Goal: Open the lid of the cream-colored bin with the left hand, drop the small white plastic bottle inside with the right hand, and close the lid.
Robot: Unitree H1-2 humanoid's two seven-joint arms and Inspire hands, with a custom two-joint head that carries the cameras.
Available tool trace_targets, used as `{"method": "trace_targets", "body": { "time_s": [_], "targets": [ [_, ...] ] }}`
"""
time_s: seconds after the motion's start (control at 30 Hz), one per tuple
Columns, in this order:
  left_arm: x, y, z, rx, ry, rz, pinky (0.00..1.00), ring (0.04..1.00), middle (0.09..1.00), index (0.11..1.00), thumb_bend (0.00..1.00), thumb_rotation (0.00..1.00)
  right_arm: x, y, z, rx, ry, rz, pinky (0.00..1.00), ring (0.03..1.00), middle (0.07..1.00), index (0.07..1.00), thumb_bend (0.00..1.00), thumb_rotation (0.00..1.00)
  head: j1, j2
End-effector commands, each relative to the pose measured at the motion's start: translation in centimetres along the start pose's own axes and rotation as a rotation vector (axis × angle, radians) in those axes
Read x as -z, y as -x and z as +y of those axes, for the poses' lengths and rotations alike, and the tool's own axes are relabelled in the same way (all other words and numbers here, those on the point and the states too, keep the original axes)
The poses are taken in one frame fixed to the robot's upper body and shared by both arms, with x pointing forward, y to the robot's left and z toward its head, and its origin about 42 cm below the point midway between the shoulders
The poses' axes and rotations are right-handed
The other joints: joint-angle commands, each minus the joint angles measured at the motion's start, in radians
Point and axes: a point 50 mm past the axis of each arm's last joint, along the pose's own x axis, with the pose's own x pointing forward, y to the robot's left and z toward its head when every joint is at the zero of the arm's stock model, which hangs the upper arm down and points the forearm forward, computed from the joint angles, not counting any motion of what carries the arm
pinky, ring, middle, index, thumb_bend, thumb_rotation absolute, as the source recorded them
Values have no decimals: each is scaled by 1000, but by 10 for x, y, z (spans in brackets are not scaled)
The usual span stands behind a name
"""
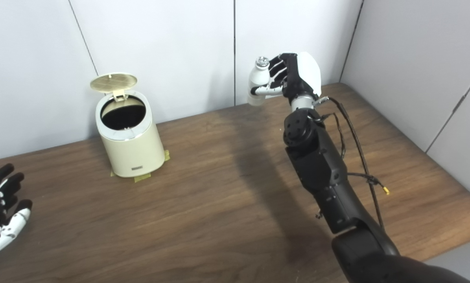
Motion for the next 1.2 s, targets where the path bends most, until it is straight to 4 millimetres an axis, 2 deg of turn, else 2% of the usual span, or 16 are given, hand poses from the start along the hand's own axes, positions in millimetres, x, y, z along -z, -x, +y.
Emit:
{"method": "trace_targets", "body": {
  "time_s": [0.0, 0.23, 0.43, 0.6, 0.73, 0.9, 1.17],
  "targets": [
    [-12, -1, 0, -28, -20, -56, 1000, 980, 946, 1000, 157, 0, -29, -5, -20, 82, -15, -125, 493, 485, 504, 448, 520, 0, 4, -1],
    [-5, 1, -13, -41, -19, -51, 1000, 973, 952, 1000, 151, 0, -62, 19, -26, 84, -92, -233, 382, 432, 487, 483, 523, 0, 72, -16],
    [11, 2, -23, -64, 3, -21, 1000, 960, 945, 1000, 265, 1, -100, 37, -22, 41, -163, -358, 376, 437, 506, 456, 522, 0, 150, -29],
    [21, 3, -30, -70, 57, -28, 1000, 955, 935, 1000, 289, 62, -122, 50, -19, 22, -167, -442, 327, 407, 484, 492, 522, 0, 193, -38],
    [30, 3, -37, -83, 87, -32, 1000, 939, 925, 1000, 347, 190, -139, 61, -13, -9, -203, -511, 299, 388, 487, 501, 520, 0, 245, -54],
    [31, 3, -46, -104, 80, -28, 1000, 935, 917, 1000, 387, 268, -156, 70, -5, -58, -248, -552, 346, 427, 494, 479, 523, 0, 299, -65],
    [32, 3, -61, -119, 66, -35, 964, 924, 897, 988, 434, 355, -175, 71, 14, -116, -311, -611, 347, 436, 496, 473, 523, 0, 389, -81]
  ]
}}
